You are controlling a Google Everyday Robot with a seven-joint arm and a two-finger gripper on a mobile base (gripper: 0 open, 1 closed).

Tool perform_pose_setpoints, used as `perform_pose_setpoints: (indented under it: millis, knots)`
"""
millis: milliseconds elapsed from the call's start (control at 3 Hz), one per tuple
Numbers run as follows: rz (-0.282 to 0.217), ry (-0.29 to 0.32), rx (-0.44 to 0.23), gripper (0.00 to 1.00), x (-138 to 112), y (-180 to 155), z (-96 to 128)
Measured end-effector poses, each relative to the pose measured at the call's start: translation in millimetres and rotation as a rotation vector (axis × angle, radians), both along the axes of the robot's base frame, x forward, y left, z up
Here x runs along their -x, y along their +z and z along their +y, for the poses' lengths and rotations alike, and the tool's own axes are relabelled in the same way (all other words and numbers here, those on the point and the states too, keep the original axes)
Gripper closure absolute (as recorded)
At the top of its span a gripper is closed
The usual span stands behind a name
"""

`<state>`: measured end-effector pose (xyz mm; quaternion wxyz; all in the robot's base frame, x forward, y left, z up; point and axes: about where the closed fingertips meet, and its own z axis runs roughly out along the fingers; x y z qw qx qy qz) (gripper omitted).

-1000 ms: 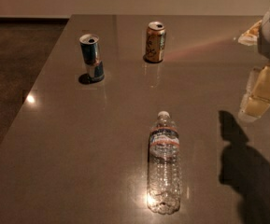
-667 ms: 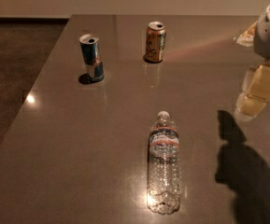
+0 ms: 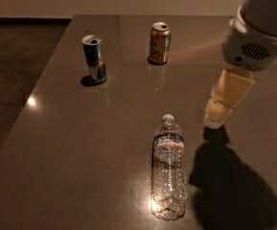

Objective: Place water bottle upright

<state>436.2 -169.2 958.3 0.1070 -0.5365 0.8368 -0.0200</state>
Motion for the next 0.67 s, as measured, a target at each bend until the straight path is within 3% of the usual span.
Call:
perform_pose_setpoints:
  millis: [333,667]
  knots:
    - [0.094,-0.125,-0.032,0.00,-1,-12,16]
    - [0.129,-0.292,-0.055,0.00,3,-18,32]
